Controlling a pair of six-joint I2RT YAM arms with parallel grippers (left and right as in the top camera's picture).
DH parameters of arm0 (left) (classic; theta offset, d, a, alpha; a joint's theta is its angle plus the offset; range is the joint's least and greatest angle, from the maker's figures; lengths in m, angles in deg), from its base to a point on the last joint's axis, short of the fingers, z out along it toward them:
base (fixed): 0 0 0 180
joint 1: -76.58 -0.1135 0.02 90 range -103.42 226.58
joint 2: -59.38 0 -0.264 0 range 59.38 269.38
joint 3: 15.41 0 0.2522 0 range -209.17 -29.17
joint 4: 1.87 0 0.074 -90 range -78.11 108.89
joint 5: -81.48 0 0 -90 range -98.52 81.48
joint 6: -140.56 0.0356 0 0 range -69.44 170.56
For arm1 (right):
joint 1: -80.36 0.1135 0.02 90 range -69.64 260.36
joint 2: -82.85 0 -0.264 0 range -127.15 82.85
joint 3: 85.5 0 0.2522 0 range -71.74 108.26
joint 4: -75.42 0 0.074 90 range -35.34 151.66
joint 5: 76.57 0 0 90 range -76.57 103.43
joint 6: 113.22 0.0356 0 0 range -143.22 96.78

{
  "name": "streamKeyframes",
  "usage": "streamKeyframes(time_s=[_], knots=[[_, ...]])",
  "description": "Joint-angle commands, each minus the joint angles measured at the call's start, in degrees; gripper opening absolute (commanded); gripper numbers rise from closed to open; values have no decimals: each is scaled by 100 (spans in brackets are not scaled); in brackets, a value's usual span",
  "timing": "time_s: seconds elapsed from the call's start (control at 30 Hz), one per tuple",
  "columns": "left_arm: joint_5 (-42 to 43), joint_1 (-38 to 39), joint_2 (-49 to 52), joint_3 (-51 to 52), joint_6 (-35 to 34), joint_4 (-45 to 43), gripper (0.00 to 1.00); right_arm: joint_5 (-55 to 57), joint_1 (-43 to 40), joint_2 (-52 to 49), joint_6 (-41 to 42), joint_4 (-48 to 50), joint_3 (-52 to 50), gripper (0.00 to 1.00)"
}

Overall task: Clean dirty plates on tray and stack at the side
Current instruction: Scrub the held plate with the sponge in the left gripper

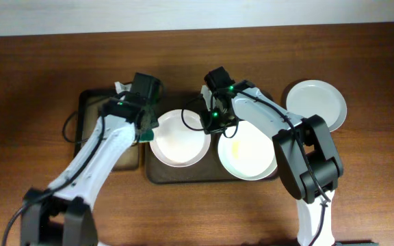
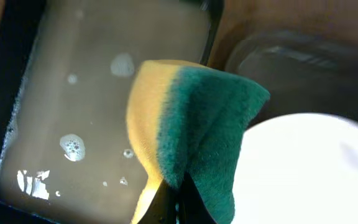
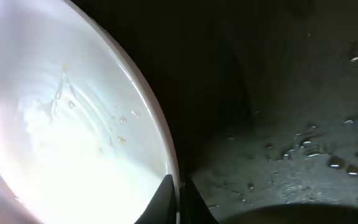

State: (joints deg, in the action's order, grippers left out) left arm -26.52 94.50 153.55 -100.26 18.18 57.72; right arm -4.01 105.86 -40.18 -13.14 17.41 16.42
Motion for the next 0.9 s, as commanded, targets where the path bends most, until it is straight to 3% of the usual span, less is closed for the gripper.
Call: streamKeyframes(time_s=[0.0, 0.03, 0.3, 0.5, 0.73, 0.87], knots=[[1239, -7, -118, -83, -59, -131, 0, 155, -39, -37, -11, 98, -26, 4], [1722, -4, -37, -17, -61, -291, 0, 155, -37, -37, 31, 127, -26, 4], [2804, 98, 953, 57, -59, -909, 0, 155, -39, -37, 138, 164, -26, 4], [2935, 284, 1558, 57, 190, -1040, 0, 157, -39, -37, 138, 181, -26, 4], [765, 282, 1473, 20, 284, -214, 0, 157, -39, -37, 138, 181, -26, 4], [-920, 275, 1233, -72, -343, 549, 0, 157, -39, -37, 136, 170, -26, 4]])
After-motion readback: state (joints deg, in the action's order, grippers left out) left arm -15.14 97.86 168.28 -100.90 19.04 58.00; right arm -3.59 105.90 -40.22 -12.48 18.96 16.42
